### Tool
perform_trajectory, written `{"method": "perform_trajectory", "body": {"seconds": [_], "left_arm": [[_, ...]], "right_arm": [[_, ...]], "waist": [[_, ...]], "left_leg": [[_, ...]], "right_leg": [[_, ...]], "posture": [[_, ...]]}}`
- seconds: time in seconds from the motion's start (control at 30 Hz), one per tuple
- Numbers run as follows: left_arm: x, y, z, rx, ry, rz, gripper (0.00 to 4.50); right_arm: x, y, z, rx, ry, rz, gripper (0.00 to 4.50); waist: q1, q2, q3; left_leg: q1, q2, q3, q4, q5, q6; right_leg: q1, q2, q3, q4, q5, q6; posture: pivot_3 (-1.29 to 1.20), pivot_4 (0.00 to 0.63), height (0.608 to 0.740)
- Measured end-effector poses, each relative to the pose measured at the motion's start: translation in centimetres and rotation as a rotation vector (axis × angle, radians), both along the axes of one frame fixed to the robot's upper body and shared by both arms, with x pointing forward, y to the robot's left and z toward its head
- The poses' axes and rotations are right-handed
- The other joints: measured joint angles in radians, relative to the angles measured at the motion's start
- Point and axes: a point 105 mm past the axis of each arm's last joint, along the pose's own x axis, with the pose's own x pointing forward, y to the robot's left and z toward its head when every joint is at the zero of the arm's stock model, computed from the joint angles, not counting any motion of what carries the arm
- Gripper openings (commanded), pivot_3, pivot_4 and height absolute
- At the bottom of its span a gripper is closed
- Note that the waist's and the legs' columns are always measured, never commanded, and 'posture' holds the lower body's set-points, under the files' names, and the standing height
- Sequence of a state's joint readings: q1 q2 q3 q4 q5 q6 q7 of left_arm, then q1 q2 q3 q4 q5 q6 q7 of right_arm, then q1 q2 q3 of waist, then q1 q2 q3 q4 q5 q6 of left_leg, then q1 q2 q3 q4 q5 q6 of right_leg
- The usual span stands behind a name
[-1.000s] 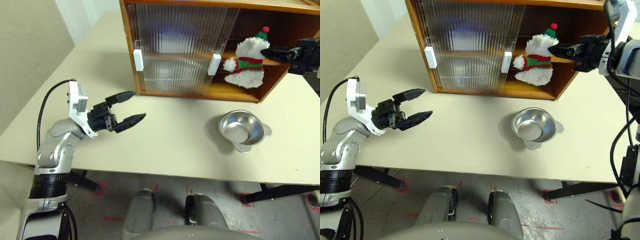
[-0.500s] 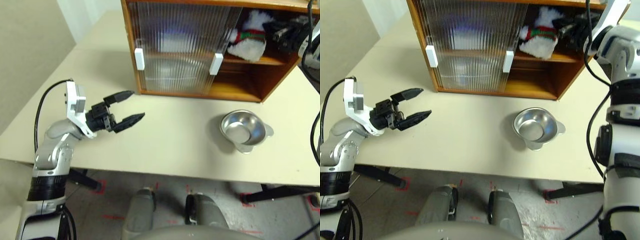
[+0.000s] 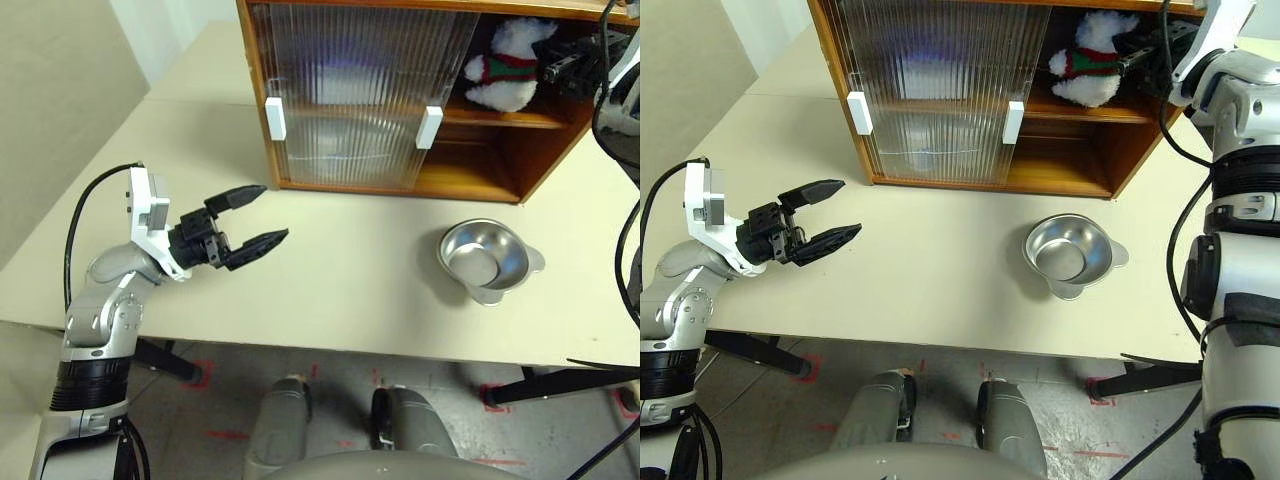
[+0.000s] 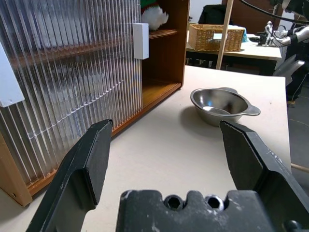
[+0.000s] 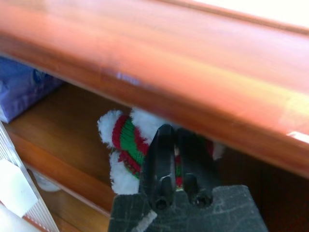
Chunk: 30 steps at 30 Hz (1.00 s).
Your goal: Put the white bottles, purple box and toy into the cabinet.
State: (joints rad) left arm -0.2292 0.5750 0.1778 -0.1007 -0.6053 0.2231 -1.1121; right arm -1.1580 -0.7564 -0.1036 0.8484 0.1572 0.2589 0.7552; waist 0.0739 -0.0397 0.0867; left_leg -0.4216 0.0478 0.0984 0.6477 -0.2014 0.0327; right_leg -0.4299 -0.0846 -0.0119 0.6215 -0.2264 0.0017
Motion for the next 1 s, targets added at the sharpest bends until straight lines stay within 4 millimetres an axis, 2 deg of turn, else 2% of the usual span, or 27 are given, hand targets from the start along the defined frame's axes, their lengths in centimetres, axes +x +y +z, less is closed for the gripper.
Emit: {"method": "perform_trajectory", "body": {"seconds": [0.1, 0.23, 0.3, 0.4, 0.5, 0.6, 0.7, 0.77, 0.9, 1.0], "left_arm": [[0.0, 0.0, 0.0, 0.0, 0.0, 0.0, 4.5], [0.0, 0.0, 0.0, 0.0, 0.001, 0.0, 4.5], [0.0, 0.0, 0.0, 0.0, 0.004, 0.0, 4.5], [0.0, 0.0, 0.0, 0.0, 0.006, 0.0, 4.5], [0.1, 0.0, 0.0, 0.0, 0.007, -0.001, 4.5], [0.0, 0.0, 0.0, 0.0, 0.006, -0.001, 4.5], [0.1, -0.1, 0.0, 0.0, 0.007, -0.004, 4.5], [0.1, -0.2, 0.1, -0.001, 0.003, -0.008, 4.5], [0.2, -0.3, 0.5, -0.004, -0.011, -0.021, 4.5], [0.4, -0.3, 0.3, -0.007, -0.003, -0.025, 4.5]], "right_arm": [[0.1, -0.1, 0.2, -0.003, -0.004, -0.005, 2.22], [-0.1, -0.3, 1.4, -0.029, -0.035, -0.015, 3.69], [-0.2, -0.5, 1.2, -0.047, -0.025, -0.02, 4.43], [-0.5, -1.0, 1.3, -0.053, -0.002, -0.015, 4.48], [-1.8, -1.8, 1.4, -0.068, 0.065, 0.009, 4.48], [-4.3, -3.0, 1.6, -0.086, 0.186, 0.046, 4.48], [-6.5, -2.7, 1.3, -0.027, 0.313, 0.114, 4.48], [-8.1, -2.8, 0.7, 0.024, 0.402, 0.152, 4.48], [-12.9, -3.8, -2.0, 0.178, 0.655, 0.215, 4.48], [-14.9, -3.4, -3.7, 0.314, 0.767, 0.276, 4.48]], "waist": [[0.0, 0.001, 0.0], [0.0, 0.001, 0.0], [0.0, 0.003, 0.002], [0.004, 0.007, 0.004], [0.008, 0.008, 0.005], [0.014, 0.009, 0.005], [0.012, 0.01, 0.005], [0.01, 0.01, 0.004], [0.016, 0.01, 0.004], [0.012, 0.01, 0.004]], "left_leg": [[0.0, 0.0, 0.0, 0.0, 0.0, 0.0], [0.0, 0.0, 0.0, 0.0, 0.0, 0.0], [-0.001, 0.0, 0.0, 0.0, 0.0, 0.0], [-0.001, -0.001, 0.0, 0.001, 0.0, 0.001], [-0.002, -0.001, -0.001, 0.001, 0.001, 0.001], [-0.002, 0.0, -0.002, 0.001, 0.001, 0.001], [-0.001, 0.0, -0.002, 0.001, 0.0, 0.0], [-0.001, 0.0, -0.002, 0.002, -0.002, -0.003], [-0.001, 0.0, -0.002, 0.005, -0.002, -0.003], [-0.001, 0.0, -0.002, 0.009, -0.002, -0.004]], "right_leg": [[0.0, 0.0, 0.0, 0.0, 0.0, 0.0], [0.0, 0.0, 0.0, 0.0, 0.0, 0.0], [0.0, 0.0, 0.0, 0.0, 0.0, 0.0], [0.0, -0.001, 0.001, 0.0, 0.0, 0.0], [0.0, -0.001, 0.0, 0.0, 0.0, 0.0], [0.0, -0.001, 0.0, 0.0, -0.001, 0.001], [0.0, 0.0, -0.002, 0.0, -0.002, -0.001], [0.0, 0.0, -0.003, 0.0, -0.003, -0.001], [0.001, 0.0, -0.004, 0.0, -0.005, -0.003], [0.003, 0.0, -0.004, 0.001, -0.006, -0.005]], "posture": [[0.22, 0.04, 0.74], [0.21, 0.042, 0.74], [0.22, 0.044, 0.74], [0.21, 0.046, 0.74], [0.2, 0.044, 0.74], [0.2, 0.043, 0.74], [0.19, 0.041, 0.74], [0.18, 0.042, 0.74], [0.18, 0.046, 0.74], [0.18, 0.05, 0.74]]}}
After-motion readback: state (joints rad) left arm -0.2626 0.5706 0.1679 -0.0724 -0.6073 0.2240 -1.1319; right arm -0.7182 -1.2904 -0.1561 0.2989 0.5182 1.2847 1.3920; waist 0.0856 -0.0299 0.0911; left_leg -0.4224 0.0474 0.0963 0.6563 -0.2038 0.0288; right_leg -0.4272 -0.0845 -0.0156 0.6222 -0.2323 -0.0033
